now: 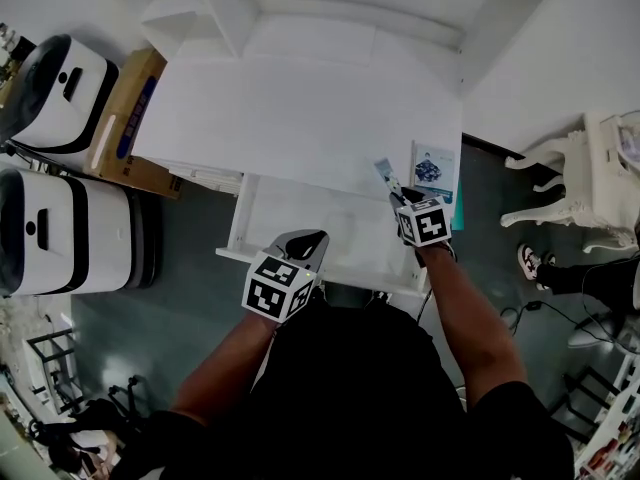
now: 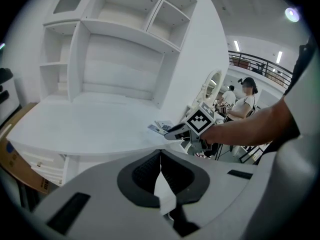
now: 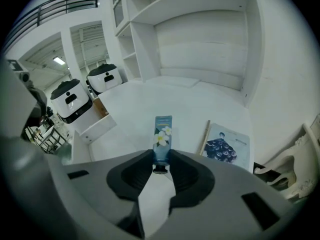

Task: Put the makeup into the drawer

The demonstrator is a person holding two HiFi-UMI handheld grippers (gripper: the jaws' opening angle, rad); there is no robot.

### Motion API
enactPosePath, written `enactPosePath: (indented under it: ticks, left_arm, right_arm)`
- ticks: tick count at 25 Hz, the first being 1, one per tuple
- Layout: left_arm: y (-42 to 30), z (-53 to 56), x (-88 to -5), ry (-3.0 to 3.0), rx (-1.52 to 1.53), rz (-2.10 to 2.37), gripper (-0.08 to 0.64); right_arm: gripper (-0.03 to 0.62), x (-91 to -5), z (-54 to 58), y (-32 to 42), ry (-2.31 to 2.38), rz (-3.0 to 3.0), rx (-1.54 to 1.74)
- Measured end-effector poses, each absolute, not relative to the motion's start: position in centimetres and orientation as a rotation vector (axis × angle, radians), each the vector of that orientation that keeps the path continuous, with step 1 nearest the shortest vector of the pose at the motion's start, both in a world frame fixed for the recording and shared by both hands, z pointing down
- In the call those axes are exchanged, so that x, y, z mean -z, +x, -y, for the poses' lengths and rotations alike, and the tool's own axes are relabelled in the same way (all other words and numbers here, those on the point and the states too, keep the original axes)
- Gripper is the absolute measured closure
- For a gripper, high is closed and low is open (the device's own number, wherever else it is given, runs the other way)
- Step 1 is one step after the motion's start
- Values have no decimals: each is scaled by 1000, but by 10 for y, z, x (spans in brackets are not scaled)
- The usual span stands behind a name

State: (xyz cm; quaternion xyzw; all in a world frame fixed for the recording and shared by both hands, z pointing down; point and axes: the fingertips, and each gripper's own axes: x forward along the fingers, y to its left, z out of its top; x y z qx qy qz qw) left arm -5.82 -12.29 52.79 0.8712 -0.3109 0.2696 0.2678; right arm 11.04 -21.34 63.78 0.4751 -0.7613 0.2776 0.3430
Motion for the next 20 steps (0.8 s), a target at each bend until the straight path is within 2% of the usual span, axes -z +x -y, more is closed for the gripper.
enactPosePath:
  ticks: [11, 20]
  left_arm:
    - [-52, 111, -546, 2299, -730, 820, 549]
    - [-54, 100, -551, 2274, -770, 837, 549]
  right_arm:
    - [476, -640, 153, 84, 1027, 2041, -602]
    - [476, -715, 116, 80, 800, 1902, -407]
